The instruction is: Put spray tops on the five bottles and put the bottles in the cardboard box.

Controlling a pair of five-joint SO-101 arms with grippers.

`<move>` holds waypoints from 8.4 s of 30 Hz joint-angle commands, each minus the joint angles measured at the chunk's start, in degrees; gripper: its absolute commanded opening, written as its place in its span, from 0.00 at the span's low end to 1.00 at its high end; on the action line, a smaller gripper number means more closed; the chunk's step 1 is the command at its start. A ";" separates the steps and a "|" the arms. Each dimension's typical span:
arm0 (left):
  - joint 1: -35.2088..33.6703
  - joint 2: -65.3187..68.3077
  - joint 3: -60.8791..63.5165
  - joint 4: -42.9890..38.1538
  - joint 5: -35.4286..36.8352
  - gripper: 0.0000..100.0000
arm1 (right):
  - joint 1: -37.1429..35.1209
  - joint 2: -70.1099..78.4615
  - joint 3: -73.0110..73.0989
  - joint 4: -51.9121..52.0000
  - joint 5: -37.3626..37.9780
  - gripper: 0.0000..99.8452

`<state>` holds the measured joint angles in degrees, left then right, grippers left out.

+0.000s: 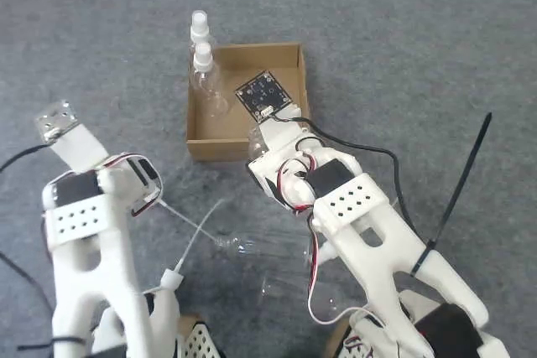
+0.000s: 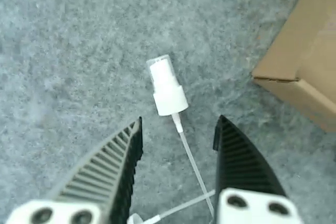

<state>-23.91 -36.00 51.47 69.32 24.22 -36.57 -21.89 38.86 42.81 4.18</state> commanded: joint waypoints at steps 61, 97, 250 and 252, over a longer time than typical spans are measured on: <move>0.35 34.11 -10.15 -14.51 11.96 0.14 | 0.66 -3.38 -0.26 -0.92 0.88 0.01; -4.84 33.41 -20.26 -6.59 11.87 0.01 | 0.66 -3.38 -0.26 -0.84 0.88 0.01; 13.45 -47.47 2.42 -21.36 20.31 0.01 | -11.47 -29.41 15.47 -2.33 11.69 0.01; 14.77 -47.47 3.03 -21.36 20.22 0.01 | -11.47 -29.14 15.47 -2.59 11.69 0.01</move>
<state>-10.73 -83.12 54.29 49.36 44.18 -47.82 -48.70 54.95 41.14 14.90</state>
